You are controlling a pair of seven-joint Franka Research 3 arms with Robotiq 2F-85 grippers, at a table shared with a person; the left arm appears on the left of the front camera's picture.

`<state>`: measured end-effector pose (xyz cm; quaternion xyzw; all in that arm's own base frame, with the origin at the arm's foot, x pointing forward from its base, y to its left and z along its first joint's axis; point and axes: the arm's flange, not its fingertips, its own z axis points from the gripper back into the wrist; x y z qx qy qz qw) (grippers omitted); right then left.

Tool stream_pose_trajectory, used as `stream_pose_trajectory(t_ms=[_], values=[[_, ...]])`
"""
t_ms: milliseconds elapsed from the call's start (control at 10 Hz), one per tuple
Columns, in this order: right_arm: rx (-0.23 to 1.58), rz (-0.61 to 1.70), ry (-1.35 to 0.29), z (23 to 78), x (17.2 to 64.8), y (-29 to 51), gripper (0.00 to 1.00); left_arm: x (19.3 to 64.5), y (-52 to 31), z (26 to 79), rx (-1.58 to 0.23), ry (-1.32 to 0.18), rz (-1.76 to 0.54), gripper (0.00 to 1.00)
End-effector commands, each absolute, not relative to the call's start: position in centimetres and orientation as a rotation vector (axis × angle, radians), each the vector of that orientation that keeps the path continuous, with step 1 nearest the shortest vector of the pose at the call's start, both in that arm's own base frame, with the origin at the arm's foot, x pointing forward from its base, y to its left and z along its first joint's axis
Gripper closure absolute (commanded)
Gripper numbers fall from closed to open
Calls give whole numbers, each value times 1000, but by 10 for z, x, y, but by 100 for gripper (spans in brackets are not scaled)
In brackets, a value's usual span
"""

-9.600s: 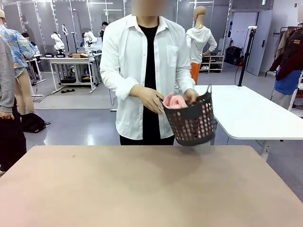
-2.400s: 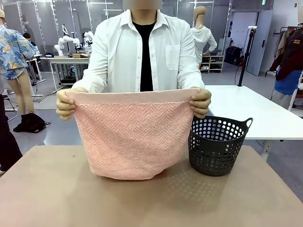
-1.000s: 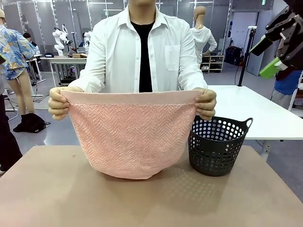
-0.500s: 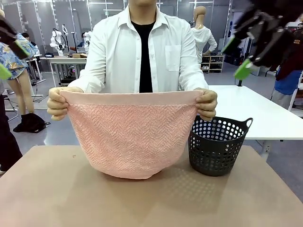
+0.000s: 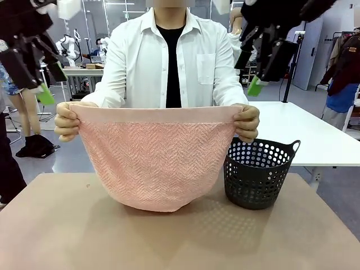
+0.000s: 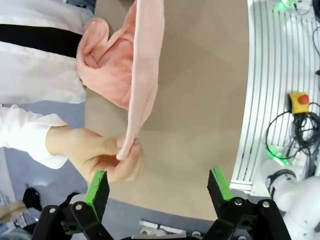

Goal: Fold the towel.
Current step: Grab the top end of the 100 cm Hotel Towel extended by the human.

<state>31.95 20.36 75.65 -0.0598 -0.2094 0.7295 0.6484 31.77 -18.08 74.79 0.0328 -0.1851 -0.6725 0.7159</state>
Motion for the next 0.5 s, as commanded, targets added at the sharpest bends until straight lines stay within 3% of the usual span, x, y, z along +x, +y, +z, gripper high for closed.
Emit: stream_pose_trajectory(t_ms=[0,400], values=[[-169,1632,-445,760,331,222,0,322,-203,751,123,-416,-1456,0],[-216,1633,-413,750,354,247,0,343,-236,736,154,-396,-1486,0]])
